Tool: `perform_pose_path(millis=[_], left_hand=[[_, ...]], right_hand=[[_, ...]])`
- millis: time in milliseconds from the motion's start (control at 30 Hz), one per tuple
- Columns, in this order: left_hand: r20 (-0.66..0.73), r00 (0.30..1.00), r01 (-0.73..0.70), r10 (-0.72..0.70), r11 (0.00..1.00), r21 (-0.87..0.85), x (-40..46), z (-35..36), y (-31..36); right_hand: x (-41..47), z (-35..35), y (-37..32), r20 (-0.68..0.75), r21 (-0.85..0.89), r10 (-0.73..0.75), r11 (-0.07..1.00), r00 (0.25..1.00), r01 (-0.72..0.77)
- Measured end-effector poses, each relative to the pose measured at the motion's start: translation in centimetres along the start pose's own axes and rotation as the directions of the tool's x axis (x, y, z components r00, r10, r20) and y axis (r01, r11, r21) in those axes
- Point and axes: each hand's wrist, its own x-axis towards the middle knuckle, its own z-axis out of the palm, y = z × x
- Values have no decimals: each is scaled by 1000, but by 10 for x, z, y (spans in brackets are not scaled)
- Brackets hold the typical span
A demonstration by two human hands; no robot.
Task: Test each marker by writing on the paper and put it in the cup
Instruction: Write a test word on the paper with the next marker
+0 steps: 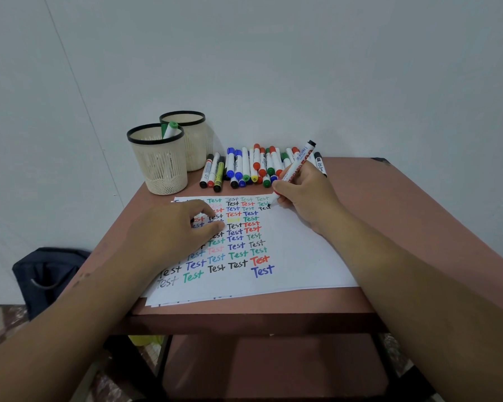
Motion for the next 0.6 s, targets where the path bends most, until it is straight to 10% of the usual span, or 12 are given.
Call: perform_pose_path(millis=[233, 433, 600], left_hand=[[-12, 1000, -3, 3, 999, 40, -2, -2, 0], [-110, 994, -54, 18, 941, -335, -2, 11, -5], [-110, 994, -38, 2, 945, -325, 5, 15, -8]], right_hand=[[-1, -1, -1, -19, -1, 5, 1000, 1000, -5], [-3, -3, -4, -40, 264, -18, 964, 999, 28], [-8, -4, -12, -12, 495, -33, 868, 999, 35]])
